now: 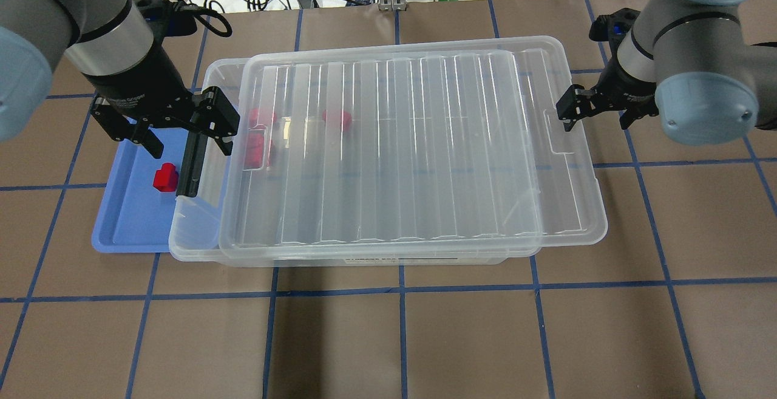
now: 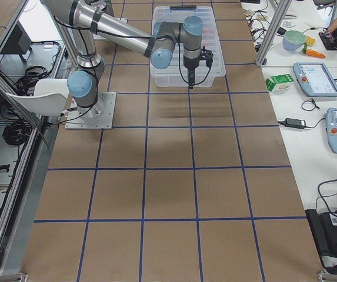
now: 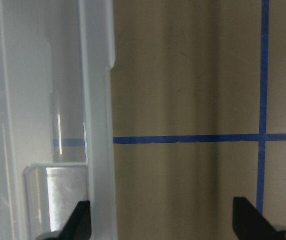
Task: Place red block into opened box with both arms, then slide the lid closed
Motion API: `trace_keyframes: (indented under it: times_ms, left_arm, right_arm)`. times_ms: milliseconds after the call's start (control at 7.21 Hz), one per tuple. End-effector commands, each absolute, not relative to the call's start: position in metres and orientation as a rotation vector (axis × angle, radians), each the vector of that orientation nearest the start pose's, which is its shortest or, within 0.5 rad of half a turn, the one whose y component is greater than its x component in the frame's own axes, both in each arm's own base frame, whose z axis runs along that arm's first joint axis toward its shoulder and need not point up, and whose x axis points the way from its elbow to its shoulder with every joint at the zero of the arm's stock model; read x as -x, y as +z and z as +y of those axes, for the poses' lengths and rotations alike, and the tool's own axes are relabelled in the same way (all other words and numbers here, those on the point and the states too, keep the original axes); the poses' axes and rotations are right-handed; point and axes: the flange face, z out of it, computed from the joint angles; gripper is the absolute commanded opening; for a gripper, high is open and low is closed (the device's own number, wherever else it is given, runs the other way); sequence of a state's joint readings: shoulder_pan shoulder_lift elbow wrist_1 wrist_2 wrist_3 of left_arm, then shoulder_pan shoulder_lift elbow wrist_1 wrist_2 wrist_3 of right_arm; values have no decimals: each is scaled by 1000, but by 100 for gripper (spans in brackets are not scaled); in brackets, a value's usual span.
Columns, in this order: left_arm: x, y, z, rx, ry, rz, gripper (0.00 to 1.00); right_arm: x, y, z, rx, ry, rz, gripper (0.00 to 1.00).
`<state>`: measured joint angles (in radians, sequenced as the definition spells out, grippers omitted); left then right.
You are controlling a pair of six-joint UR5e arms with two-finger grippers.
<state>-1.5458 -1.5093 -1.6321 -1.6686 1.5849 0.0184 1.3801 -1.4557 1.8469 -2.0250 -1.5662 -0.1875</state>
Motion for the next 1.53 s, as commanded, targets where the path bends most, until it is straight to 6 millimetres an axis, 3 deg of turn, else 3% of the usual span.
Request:
trace_keyframes:
  times_ms: [0, 277, 416, 555, 971, 1109, 1387]
  left_arm:
    - [121, 478, -459, 9, 152, 3134, 100]
    - [121, 476, -459, 12, 159, 3134, 100]
    - [111, 482, -463, 30, 140, 3129, 100]
    - [87, 483, -470, 23, 136, 3131, 100]
    - [-41, 466, -488, 38, 137, 3161, 100]
    - [-68, 459, -499, -38, 81, 3146, 100]
    - [-83, 428, -518, -47, 135, 3157, 100]
  right_arm:
    - [-3, 342, -534, 51, -95, 3151, 100]
    - [21, 342, -534, 89, -96, 3156, 100]
    - [42, 343, -532, 85, -99, 3151, 100]
    - [58, 343, -531, 104, -102, 3150, 100]
    - [96, 344, -525, 105, -106, 3148, 100]
    - [106, 344, -523, 150, -105, 3149, 100]
    - [135, 345, -516, 141, -105, 3151, 100]
